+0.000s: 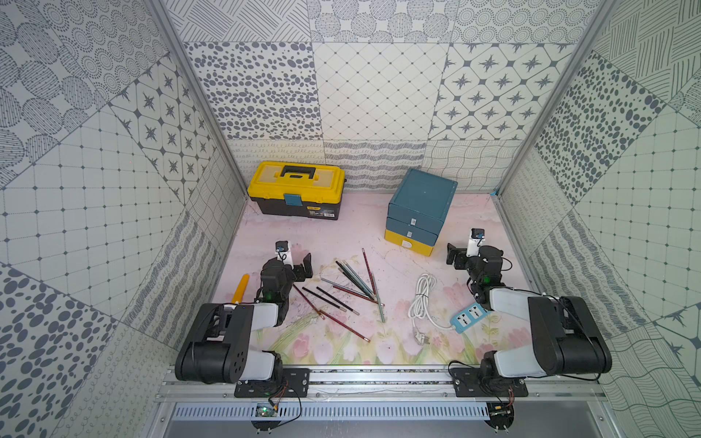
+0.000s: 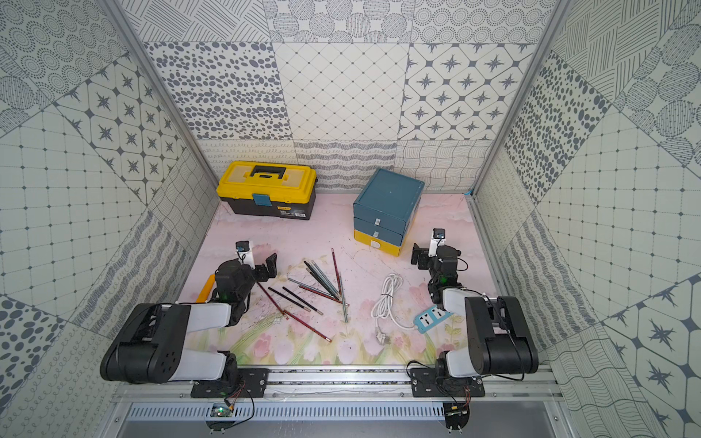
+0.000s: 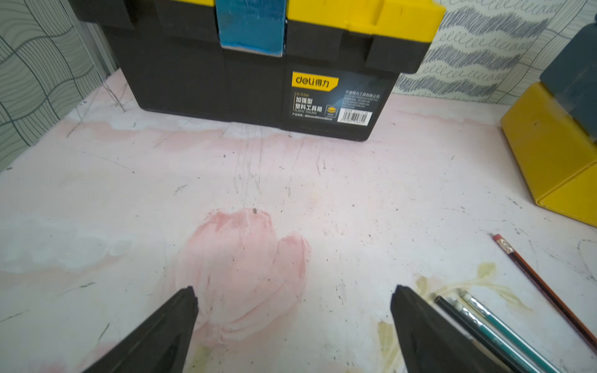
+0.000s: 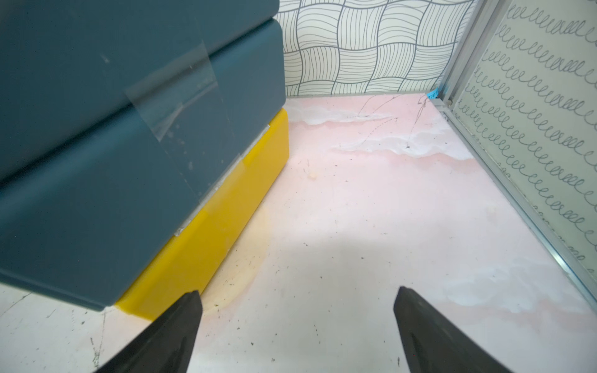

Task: Please place the pencils in the drawer according to their color
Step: Open the drawer in the storage box.

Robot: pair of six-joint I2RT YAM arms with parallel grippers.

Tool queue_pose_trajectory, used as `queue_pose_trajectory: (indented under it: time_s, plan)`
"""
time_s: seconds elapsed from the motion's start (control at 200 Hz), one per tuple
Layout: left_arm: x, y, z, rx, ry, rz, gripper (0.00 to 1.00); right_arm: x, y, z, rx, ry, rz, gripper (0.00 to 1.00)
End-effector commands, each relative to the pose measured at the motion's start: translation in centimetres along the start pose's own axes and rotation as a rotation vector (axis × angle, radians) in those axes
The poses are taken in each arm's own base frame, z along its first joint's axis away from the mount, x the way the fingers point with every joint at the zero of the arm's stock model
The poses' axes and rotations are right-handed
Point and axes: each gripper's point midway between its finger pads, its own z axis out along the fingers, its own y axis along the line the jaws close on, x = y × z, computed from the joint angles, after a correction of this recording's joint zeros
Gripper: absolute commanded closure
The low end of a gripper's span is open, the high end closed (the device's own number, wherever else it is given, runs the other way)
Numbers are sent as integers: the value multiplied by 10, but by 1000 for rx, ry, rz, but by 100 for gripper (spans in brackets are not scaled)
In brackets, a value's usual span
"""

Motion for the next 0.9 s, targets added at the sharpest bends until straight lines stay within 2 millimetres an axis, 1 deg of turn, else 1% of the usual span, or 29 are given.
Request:
queue_pose_trajectory:
  time_s: [0.0, 0.115, 0.21, 0.315, 0.435, 0.5, 0.565, 0.655, 0.705, 0.765, 0.776, 0.796, 0.896]
  plan:
    - [-26, 7, -14, -45, -65, -35, 1, -14, -9, -4, 52, -11, 28, 1]
    - [-46, 9, -25, -59, -101, -90, 1, -13, -15, -10, 83, -5, 33, 1]
    - [-61, 7, -31, -54, -99, -174, 1, -13, -21, -16, 120, 5, 51, 1]
    - [-77, -3, -32, -4, -62, -293, 1, -16, -25, -22, 145, 23, 74, 1]
    - [-90, -19, -30, 73, 1, -439, 1, -26, -29, -32, 164, -1, 118, 1]
    - [-95, -31, -28, 127, 39, -522, 1, -32, -32, -37, 182, -13, 143, 1]
    - [-96, -43, -27, 174, 78, -598, 1, -36, -36, -42, 203, -16, 167, 1]
    - [-95, -65, -27, 201, 126, -652, 1, -45, -38, -48, 215, -18, 180, 1]
    - [-94, -81, -29, 212, 152, -654, 1, -48, -39, -51, 223, -13, 185, 1]
    - [-91, -100, -30, 229, 190, -668, 1, -45, -41, -55, 234, 1, 186, 1]
    - [-91, -102, -30, 232, 196, -671, 1, -55, -41, -56, 232, -19, 189, 1]
    - [-90, -109, -30, 243, 209, -676, 1, -60, -41, -57, 235, -28, 191, 1]
    - [-83, -142, -30, 297, 283, -702, 1, -67, -43, -63, 248, -20, 191, 1]
